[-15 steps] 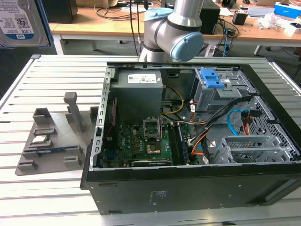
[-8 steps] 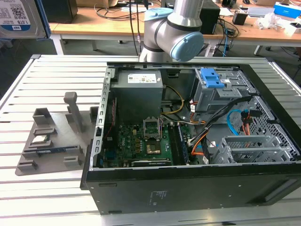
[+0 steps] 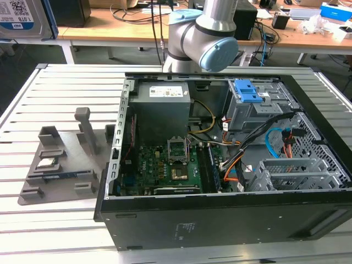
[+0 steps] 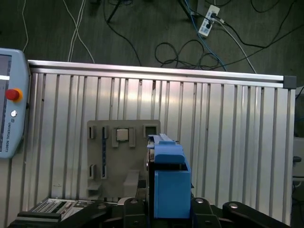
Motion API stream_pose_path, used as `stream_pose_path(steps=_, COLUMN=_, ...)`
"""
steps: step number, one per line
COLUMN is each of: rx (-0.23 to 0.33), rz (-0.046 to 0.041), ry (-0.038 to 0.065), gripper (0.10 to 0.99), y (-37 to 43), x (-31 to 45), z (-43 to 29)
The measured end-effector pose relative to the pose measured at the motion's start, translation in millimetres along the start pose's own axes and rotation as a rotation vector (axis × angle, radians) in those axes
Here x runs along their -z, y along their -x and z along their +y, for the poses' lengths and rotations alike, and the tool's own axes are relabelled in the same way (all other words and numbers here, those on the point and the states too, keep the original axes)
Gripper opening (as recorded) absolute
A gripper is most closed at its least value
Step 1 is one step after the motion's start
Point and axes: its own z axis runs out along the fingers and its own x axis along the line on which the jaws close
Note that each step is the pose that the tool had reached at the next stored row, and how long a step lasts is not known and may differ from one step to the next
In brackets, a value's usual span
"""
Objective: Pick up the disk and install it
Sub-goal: 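Pick up the disk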
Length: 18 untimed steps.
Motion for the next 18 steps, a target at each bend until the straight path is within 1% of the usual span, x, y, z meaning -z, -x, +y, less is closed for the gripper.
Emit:
stream_pose_path(steps=3, rx=0.0, rz=-0.0001, ry=0.0, gripper=0.361, y=-0.1, x=0.1, z=-0.2)
stream_pose_path(steps=4, rx=0.0, rz=0.0, ry=0.0, gripper=0.361, y=-0.3, x=0.2, z=-2.9)
stream_pose_path(steps=5, rx=0.0, rz=0.0, ry=0.0, gripper=0.361, y=-0.6, x=0.5, z=-8.9)
stream_pose_path(steps=7, rx=0.0, rz=0.0001, ry=0.0, gripper=0.361, y=-0.9, x=0.6, z=-14.8)
stream_pose_path(steps=9, rx=0.0, rz=0.0002, ry=0.0, gripper=0.361, y=-1.6, x=1.2, z=-25.4)
stream_pose_path(steps=12, rx=0.0, rz=0.0009, ry=0.0, gripper=0.361, y=-2.4, x=1.8, z=-39.5)
stream_pose_path(steps=13, rx=0.0, rz=0.0016, ry=0.0, gripper=0.361, y=-3.1, x=2.4, z=-50.9)
stream_pose_path(steps=15, rx=0.0, rz=0.0016, ry=0.0, gripper=0.361, y=-3.8, x=2.7, z=-60.4)
stream_pose_path(steps=18, rx=0.0, rz=0.0019, ry=0.001, gripper=0.361, y=-5.2, x=3.8, z=-83.5)
